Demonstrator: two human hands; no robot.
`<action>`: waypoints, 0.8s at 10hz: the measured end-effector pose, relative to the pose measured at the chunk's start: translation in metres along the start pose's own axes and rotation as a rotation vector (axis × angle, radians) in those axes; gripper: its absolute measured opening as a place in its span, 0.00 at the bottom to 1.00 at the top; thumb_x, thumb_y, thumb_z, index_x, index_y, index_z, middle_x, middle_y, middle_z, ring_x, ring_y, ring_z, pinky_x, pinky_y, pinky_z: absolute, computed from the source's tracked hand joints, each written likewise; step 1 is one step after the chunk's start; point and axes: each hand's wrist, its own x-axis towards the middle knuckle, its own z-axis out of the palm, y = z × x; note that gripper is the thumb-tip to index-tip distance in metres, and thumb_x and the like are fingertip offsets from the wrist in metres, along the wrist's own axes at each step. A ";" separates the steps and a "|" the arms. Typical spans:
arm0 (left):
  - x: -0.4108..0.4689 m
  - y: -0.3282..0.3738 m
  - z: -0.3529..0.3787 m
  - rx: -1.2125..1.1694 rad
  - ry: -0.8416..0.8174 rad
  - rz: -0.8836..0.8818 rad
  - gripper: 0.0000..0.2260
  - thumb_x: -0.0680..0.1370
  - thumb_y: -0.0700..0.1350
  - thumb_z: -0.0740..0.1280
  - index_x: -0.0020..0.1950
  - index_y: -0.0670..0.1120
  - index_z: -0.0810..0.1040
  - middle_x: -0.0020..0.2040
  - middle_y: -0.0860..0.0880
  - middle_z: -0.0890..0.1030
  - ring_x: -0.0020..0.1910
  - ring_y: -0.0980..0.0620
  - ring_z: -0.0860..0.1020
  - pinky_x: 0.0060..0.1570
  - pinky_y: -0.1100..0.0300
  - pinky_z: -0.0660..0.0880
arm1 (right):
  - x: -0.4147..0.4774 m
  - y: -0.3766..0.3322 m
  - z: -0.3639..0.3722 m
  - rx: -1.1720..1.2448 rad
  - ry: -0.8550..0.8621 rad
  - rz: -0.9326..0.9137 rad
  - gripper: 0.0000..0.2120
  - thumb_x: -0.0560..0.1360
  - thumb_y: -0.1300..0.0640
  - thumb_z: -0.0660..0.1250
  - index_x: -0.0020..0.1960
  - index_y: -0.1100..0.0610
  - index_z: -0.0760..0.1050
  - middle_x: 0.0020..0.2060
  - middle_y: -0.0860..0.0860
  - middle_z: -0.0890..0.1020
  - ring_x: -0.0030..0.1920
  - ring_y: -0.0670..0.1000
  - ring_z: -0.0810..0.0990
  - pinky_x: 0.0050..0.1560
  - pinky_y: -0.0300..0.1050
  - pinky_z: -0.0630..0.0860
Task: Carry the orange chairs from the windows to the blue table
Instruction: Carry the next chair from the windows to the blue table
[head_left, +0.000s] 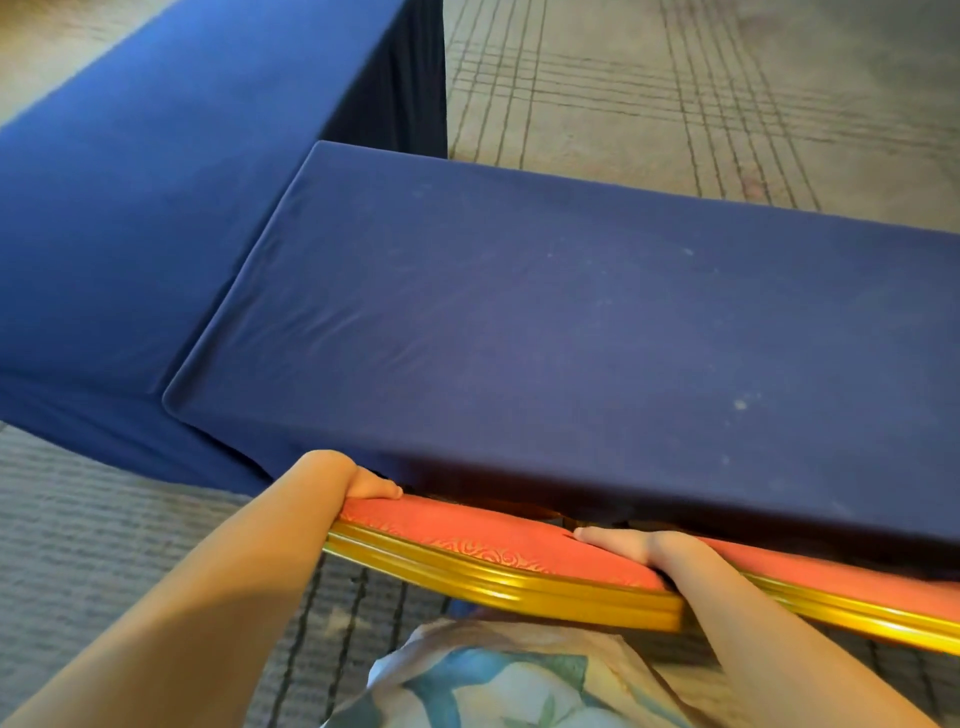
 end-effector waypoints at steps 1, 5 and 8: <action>0.000 0.011 -0.008 0.080 0.035 -0.006 0.32 0.77 0.63 0.61 0.74 0.45 0.66 0.74 0.44 0.66 0.71 0.43 0.66 0.69 0.51 0.64 | -0.002 -0.005 -0.013 0.020 0.003 0.003 0.33 0.79 0.32 0.51 0.77 0.50 0.61 0.76 0.53 0.63 0.73 0.56 0.65 0.69 0.48 0.60; -0.046 0.011 -0.002 0.142 0.371 0.135 0.26 0.79 0.61 0.59 0.68 0.44 0.74 0.70 0.43 0.72 0.66 0.42 0.71 0.64 0.51 0.67 | -0.031 -0.006 -0.016 -0.013 0.156 -0.112 0.30 0.76 0.33 0.60 0.71 0.49 0.72 0.69 0.53 0.73 0.64 0.56 0.75 0.64 0.51 0.70; -0.131 0.002 0.048 -0.282 0.778 0.543 0.14 0.74 0.51 0.61 0.32 0.46 0.66 0.27 0.52 0.67 0.33 0.45 0.62 0.35 0.54 0.70 | -0.132 -0.057 0.017 0.325 0.444 -0.545 0.12 0.79 0.43 0.62 0.54 0.49 0.76 0.50 0.50 0.81 0.51 0.52 0.80 0.50 0.48 0.74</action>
